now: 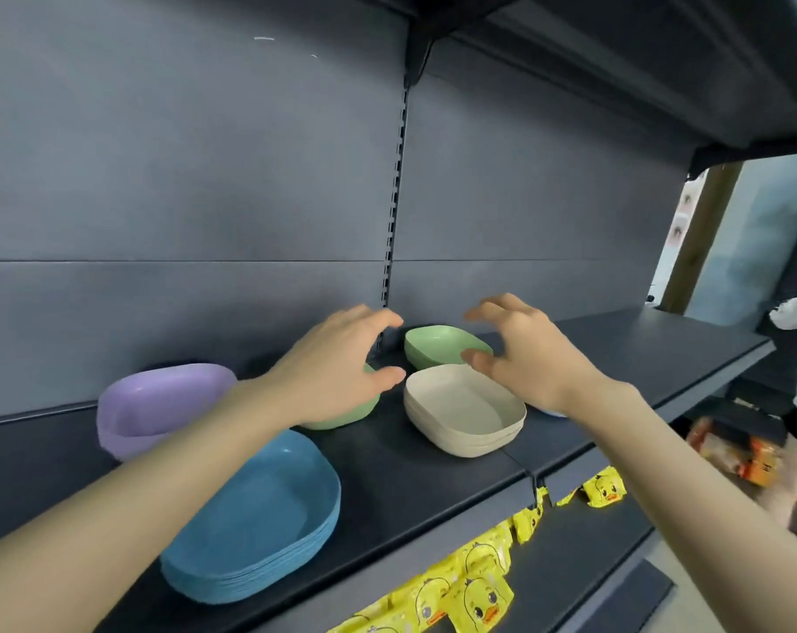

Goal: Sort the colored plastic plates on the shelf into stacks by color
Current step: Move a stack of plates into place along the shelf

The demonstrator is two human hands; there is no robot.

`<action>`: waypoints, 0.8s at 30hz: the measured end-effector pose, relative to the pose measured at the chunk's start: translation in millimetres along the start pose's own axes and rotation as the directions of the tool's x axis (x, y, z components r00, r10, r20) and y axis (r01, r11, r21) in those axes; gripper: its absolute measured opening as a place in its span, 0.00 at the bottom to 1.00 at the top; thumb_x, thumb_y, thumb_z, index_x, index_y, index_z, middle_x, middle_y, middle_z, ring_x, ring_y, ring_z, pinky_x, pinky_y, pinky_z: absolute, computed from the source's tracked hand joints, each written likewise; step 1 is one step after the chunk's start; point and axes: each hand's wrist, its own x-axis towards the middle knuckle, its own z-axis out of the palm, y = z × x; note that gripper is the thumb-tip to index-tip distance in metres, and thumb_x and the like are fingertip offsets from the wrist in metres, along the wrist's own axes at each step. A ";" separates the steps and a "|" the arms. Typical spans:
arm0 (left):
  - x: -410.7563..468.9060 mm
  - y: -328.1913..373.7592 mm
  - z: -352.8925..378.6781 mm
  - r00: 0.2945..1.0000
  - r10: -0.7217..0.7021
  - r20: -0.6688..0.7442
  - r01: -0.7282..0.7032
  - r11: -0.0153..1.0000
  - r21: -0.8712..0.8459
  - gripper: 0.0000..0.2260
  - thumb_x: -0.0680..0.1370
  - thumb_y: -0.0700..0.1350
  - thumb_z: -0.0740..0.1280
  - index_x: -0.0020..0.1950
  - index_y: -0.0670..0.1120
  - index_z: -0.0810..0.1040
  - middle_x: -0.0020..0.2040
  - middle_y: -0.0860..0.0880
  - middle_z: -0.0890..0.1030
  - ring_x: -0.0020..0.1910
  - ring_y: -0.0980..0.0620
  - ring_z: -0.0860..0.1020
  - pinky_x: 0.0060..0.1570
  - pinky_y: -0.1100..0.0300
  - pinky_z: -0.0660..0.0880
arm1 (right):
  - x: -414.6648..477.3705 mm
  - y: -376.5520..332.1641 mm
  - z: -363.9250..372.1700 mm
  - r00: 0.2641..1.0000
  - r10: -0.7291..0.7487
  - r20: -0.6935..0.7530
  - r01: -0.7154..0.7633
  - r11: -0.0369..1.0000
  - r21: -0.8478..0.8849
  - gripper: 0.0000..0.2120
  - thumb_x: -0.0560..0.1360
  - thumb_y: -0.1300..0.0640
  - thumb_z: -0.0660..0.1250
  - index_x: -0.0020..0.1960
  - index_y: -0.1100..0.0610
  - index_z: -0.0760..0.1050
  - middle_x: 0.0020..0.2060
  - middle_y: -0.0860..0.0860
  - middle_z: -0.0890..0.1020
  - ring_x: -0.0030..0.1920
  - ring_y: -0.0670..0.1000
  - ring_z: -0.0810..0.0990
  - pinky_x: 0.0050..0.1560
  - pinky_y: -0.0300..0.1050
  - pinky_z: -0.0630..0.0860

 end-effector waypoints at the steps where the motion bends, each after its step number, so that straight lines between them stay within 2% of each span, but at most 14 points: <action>1: 8.4 1.0 9.8 1.000 -0.016 0.023 0.016 1.000 -0.011 0.24 0.75 0.54 0.66 0.70 0.52 0.66 0.64 0.52 0.71 0.65 0.52 0.68 0.63 0.55 0.66 | 4.5 9.7 4.2 1.000 0.001 0.012 -0.001 1.000 0.010 0.22 0.76 0.51 0.65 0.69 0.54 0.68 0.66 0.50 0.69 0.60 0.56 0.72 0.59 0.55 0.72; 4: 29.0 4.9 37.6 0.995 -0.078 0.060 0.080 0.997 -0.020 0.25 0.75 0.55 0.66 0.70 0.50 0.65 0.66 0.51 0.71 0.65 0.51 0.69 0.62 0.57 0.66 | 20.5 39.7 17.7 0.999 -0.012 0.051 0.009 0.998 0.056 0.23 0.75 0.51 0.66 0.69 0.54 0.68 0.66 0.50 0.69 0.58 0.56 0.74 0.59 0.55 0.72; 8: 44.3 11.2 70.8 0.963 -0.238 0.129 0.235 0.971 0.037 0.29 0.75 0.57 0.65 0.72 0.48 0.61 0.68 0.49 0.69 0.67 0.50 0.68 0.62 0.57 0.65 | 45.8 81.1 44.8 0.990 -0.070 0.120 0.056 0.992 0.116 0.26 0.74 0.50 0.68 0.69 0.55 0.67 0.63 0.53 0.72 0.63 0.56 0.72 0.63 0.51 0.69; 11: 52.5 20.5 88.1 0.909 -0.392 0.139 0.390 0.920 0.044 0.32 0.74 0.59 0.66 0.73 0.46 0.60 0.68 0.47 0.69 0.66 0.49 0.69 0.61 0.57 0.66 | 61.3 109.0 62.7 0.971 -0.110 0.213 0.073 0.982 0.176 0.29 0.74 0.49 0.69 0.71 0.55 0.64 0.66 0.54 0.70 0.66 0.55 0.69 0.64 0.45 0.67; 14: 57.8 29.9 105.0 0.827 -0.549 0.123 0.549 0.835 0.040 0.33 0.73 0.60 0.67 0.70 0.42 0.63 0.63 0.46 0.72 0.62 0.48 0.72 0.61 0.53 0.70 | 71.4 128.3 75.8 0.936 -0.167 0.309 0.090 0.964 0.250 0.32 0.73 0.48 0.69 0.72 0.54 0.62 0.64 0.55 0.72 0.61 0.55 0.73 0.56 0.42 0.70; 16: 57.5 31.1 112.8 0.771 -0.625 0.123 0.628 0.778 0.020 0.32 0.71 0.61 0.68 0.66 0.41 0.66 0.58 0.46 0.76 0.55 0.47 0.75 0.55 0.51 0.73 | 75.1 133.4 82.5 0.931 -0.181 0.318 0.093 0.957 0.273 0.32 0.73 0.48 0.69 0.72 0.54 0.62 0.61 0.54 0.74 0.57 0.54 0.75 0.50 0.41 0.70; 18: 57.2 36.1 120.7 0.704 -0.693 0.153 0.707 0.704 -0.063 0.27 0.71 0.60 0.69 0.59 0.41 0.70 0.49 0.47 0.78 0.45 0.46 0.78 0.43 0.53 0.77 | 77.7 138.5 85.6 0.931 -0.214 0.297 0.122 0.946 0.299 0.30 0.73 0.48 0.68 0.70 0.55 0.63 0.54 0.53 0.77 0.53 0.54 0.76 0.49 0.43 0.72; 19: 57.3 39.1 123.9 0.675 -0.718 0.173 0.738 0.661 -0.137 0.24 0.71 0.59 0.70 0.56 0.42 0.71 0.48 0.47 0.79 0.44 0.47 0.79 0.39 0.53 0.79 | 78.7 141.0 86.9 0.928 -0.228 0.296 0.133 0.942 0.310 0.28 0.73 0.49 0.68 0.69 0.56 0.64 0.49 0.52 0.77 0.50 0.55 0.76 0.48 0.45 0.73; 21: 57.8 44.5 129.5 0.639 -0.744 0.197 0.765 0.588 -0.263 0.19 0.72 0.55 0.70 0.54 0.44 0.75 0.50 0.45 0.81 0.48 0.48 0.80 0.35 0.56 0.81 | 80.5 144.9 91.5 0.912 -0.247 0.327 0.129 0.931 0.343 0.25 0.73 0.50 0.67 0.66 0.58 0.65 0.38 0.50 0.75 0.45 0.55 0.76 0.43 0.46 0.73; 22: 58.6 46.1 131.9 0.627 -0.753 0.200 0.771 0.563 -0.298 0.17 0.72 0.54 0.70 0.55 0.44 0.76 0.51 0.44 0.81 0.49 0.49 0.79 0.33 0.57 0.81 | 80.9 146.0 93.9 0.902 -0.247 0.354 0.112 0.926 0.360 0.24 0.73 0.50 0.67 0.64 0.59 0.65 0.36 0.50 0.75 0.44 0.55 0.76 0.41 0.46 0.72; 24: 61.0 49.3 135.4 0.600 -0.773 0.203 0.782 0.514 -0.353 0.15 0.73 0.51 0.69 0.56 0.44 0.78 0.52 0.44 0.81 0.49 0.49 0.79 0.31 0.60 0.80 | 82.1 148.2 100.8 0.880 -0.250 0.403 0.084 0.919 0.386 0.23 0.72 0.49 0.68 0.61 0.57 0.66 0.44 0.52 0.78 0.49 0.55 0.77 0.45 0.46 0.74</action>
